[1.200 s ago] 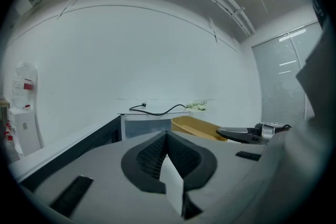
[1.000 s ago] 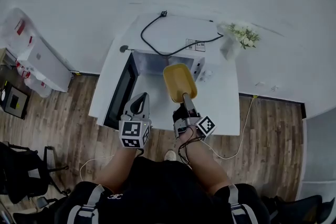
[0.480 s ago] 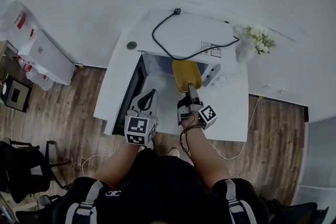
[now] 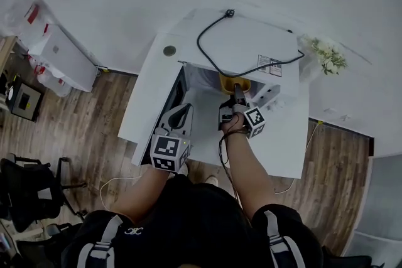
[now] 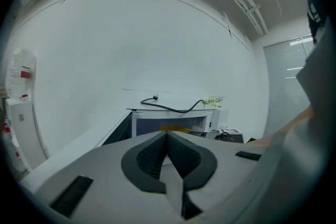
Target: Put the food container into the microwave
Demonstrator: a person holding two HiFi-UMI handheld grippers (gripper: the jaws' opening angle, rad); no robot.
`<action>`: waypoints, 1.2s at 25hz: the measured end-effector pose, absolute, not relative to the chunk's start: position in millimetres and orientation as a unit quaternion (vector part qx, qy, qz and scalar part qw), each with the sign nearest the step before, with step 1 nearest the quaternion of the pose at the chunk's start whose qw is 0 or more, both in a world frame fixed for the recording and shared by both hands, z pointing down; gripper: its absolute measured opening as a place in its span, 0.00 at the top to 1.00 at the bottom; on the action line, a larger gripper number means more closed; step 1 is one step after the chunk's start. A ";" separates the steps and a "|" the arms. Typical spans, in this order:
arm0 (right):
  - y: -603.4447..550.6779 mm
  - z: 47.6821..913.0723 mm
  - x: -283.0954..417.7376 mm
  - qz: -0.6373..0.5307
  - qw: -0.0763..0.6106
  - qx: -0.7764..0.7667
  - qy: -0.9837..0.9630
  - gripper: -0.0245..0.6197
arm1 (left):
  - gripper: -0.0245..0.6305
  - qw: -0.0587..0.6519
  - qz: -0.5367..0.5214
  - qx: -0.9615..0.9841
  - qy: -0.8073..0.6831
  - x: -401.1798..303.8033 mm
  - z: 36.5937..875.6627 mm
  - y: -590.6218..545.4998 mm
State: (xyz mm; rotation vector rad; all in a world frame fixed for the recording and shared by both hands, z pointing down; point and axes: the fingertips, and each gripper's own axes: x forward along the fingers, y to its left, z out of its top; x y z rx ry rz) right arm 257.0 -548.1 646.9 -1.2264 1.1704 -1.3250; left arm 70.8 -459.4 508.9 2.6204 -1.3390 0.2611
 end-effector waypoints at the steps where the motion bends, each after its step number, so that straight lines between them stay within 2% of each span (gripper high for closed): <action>1: -554.8 647.3 257.0 -0.542 0.474 -0.503 0.478 0.61 | 0.96 0.098 0.090 0.881 -0.454 68.3 510.4 -461.1; 12: -597.1 665.8 252.1 -0.545 0.422 -0.537 0.486 0.61 | 0.96 0.098 0.105 0.874 -0.465 59.6 515.0 -466.3; 17: -600.0 674.2 257.4 -0.545 0.372 -0.575 0.484 0.61 | 0.96 0.098 0.108 0.872 -0.468 58.2 518.2 -467.2; 20: -600.1 677.3 261.4 -0.537 0.308 -0.615 0.488 0.63 | 0.96 0.098 0.110 0.871 -0.468 59.8 518.1 -468.3; 22: -598.3 675.0 263.4 -0.525 0.269 -0.638 0.496 0.55 | 0.96 0.097 0.109 0.872 -0.466 62.3 516.4 -467.8; 25: -594.4 668.0 268.1 -0.511 0.254 -0.651 0.500 0.43 | 0.96 0.093 0.106 0.875 -0.463 66.7 512.4 -467.4; 27: -590.2 663.9 270.2 -0.506 0.250 -0.654 0.503 0.39 | 0.96 0.091 0.102 0.877 -0.461 69.2 509.2 -467.0; 30: -580.4 664.0 271.1 -0.503 0.224 -0.659 0.512 0.38 | 0.96 0.088 0.096 0.879 -0.459 72.5 505.3 -465.8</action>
